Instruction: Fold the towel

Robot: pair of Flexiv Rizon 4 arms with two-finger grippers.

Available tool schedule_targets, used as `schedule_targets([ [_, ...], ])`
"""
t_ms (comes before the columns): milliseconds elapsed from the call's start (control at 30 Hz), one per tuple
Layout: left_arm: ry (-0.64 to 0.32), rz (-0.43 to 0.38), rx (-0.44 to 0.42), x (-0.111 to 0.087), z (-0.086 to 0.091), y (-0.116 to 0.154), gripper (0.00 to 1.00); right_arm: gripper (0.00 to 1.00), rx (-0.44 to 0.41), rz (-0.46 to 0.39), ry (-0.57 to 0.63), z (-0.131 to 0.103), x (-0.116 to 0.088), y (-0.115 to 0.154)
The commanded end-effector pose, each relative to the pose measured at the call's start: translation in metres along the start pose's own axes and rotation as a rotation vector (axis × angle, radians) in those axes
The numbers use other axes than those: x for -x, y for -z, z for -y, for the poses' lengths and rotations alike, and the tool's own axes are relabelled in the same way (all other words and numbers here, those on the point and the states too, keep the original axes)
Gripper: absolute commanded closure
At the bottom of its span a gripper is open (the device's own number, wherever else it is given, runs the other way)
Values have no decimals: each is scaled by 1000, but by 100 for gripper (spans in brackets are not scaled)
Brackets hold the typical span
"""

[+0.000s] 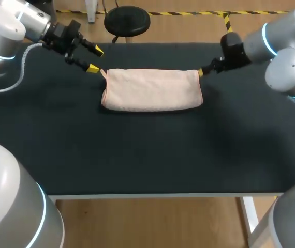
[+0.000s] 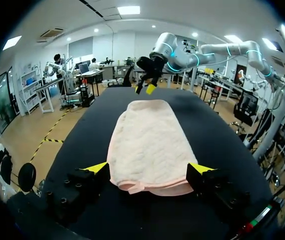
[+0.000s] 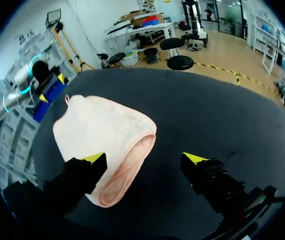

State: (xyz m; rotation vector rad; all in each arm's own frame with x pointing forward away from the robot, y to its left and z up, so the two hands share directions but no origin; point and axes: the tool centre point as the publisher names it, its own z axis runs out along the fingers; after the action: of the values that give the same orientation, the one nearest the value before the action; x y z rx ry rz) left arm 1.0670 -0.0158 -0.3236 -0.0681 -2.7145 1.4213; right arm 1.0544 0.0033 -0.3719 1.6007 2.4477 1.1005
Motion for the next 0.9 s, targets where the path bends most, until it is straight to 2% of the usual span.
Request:
schedule_targets([
  [33, -1, 1, -1, 1, -1, -1, 0, 0, 181, -153, -363, 0, -5, -2],
  [467, -1, 1, -1, 1, -1, -1, 0, 0, 181, -153, -363, 0, -5, -2],
  [567, -1, 1, -1, 1, -1, -1, 0, 0, 183, -236, -497, 2, 2, -9],
  [633, -1, 1, -1, 1, -1, -1, 0, 0, 162, -272, -557, 8, 2, -14],
  [733, -1, 1, -1, 1, -1, -1, 0, 0, 123, -279, -593, 16, -3, -22],
  [900, -1, 1, -1, 1, -1, -1, 0, 0, 32, -298, -539, 27, -14, -30],
])
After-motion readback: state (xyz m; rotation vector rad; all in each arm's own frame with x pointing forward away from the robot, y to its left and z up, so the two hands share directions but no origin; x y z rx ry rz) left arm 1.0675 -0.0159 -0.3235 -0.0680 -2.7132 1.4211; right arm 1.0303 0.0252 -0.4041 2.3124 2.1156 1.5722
